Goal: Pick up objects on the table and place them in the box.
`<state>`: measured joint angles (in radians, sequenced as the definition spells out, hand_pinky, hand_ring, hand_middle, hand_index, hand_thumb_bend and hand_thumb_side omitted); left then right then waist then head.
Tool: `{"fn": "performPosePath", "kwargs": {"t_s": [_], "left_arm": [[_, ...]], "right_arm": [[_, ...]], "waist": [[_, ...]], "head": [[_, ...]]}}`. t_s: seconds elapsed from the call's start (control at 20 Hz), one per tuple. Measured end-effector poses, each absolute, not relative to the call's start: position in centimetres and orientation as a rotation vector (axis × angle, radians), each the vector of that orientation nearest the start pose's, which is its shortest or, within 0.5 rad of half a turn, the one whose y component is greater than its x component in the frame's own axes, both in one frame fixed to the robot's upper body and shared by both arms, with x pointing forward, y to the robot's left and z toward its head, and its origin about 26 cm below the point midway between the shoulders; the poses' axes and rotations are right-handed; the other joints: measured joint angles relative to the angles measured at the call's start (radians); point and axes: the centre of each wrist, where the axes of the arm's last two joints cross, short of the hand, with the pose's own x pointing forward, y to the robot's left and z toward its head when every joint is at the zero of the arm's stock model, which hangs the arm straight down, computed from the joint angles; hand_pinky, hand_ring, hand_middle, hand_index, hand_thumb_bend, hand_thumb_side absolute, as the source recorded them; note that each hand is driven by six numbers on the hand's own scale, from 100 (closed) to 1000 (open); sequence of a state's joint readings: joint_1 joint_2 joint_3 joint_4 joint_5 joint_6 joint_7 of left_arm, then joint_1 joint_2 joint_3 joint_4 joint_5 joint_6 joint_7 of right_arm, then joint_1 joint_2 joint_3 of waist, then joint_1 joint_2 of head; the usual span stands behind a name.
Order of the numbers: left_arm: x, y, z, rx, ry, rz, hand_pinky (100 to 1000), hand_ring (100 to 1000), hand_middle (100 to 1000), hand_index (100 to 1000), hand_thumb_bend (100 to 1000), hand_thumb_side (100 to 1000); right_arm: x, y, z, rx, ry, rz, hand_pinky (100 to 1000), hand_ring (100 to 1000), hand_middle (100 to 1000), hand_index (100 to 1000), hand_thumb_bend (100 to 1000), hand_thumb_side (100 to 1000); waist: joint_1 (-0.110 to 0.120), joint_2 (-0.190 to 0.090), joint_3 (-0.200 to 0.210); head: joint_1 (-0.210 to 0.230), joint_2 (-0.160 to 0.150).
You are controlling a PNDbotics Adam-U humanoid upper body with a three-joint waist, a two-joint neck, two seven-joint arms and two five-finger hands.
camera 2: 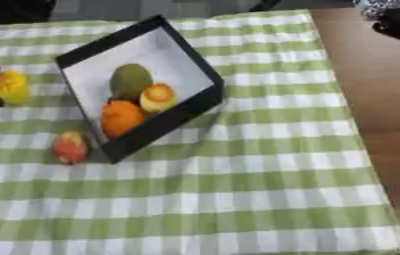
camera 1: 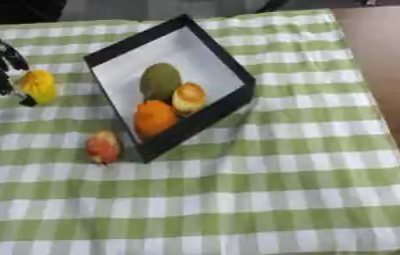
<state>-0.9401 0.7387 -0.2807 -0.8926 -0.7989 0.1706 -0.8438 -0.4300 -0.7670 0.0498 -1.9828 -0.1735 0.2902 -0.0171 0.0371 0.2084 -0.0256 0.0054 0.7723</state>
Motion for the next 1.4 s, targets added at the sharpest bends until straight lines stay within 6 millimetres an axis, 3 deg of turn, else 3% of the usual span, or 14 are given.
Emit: {"fn": "performPosePath", "kwargs": {"t_s": [0.4,0.6,0.65,0.75,1.0,1.25,1.4], "left_arm": [[46.3,37.8,21.7,0.815,-0.696,-1.276,852,861,808,829,475,223],[46.4,37.5,21.2,0.833,-0.728,-1.248,822,826,774,750,386,153],[46.5,37.4,21.0,0.839,-0.733,-1.242,802,798,746,698,316,109],[46.6,37.3,20.9,0.847,-0.742,-1.234,793,785,726,645,270,100],[46.7,36.9,21.0,0.870,-0.761,-1.227,776,765,687,557,259,100],[46.5,35.0,23.2,0.895,-0.855,-1.267,769,755,673,540,241,100],[45.8,32.8,27.0,0.927,-0.966,-1.321,764,750,667,539,222,100]], "right_arm": [[30.1,-29.7,27.5,-0.389,-2.014,0.641,893,740,688,780,119,392],[30.1,-29.7,27.5,-0.389,-2.013,0.640,893,740,688,779,119,393],[30.1,-29.7,27.5,-0.389,-2.013,0.640,893,740,688,779,120,393],[30.1,-29.7,27.4,-0.389,-2.013,0.639,893,740,688,779,118,394],[30.1,-29.7,27.4,-0.390,-2.012,0.638,893,740,688,779,119,393],[30.1,-29.7,27.4,-0.386,-2.009,0.636,893,740,686,780,127,389],[30.1,-29.7,27.4,-0.386,-2.010,0.636,893,740,686,779,129,388]], "waist": [[0.000,0.005,0.000],[0.000,0.005,0.000],[0.000,0.005,0.000],[0.000,0.005,0.000],[0.000,0.005,0.000],[0.000,0.005,0.000],[0.000,0.005,0.002]], "head": [[0.001,0.000],[0.002,0.000],[0.002,0.000],[0.002,0.000],[0.001,0.000],[0.000,0.000],[-0.001,0.000]]}}
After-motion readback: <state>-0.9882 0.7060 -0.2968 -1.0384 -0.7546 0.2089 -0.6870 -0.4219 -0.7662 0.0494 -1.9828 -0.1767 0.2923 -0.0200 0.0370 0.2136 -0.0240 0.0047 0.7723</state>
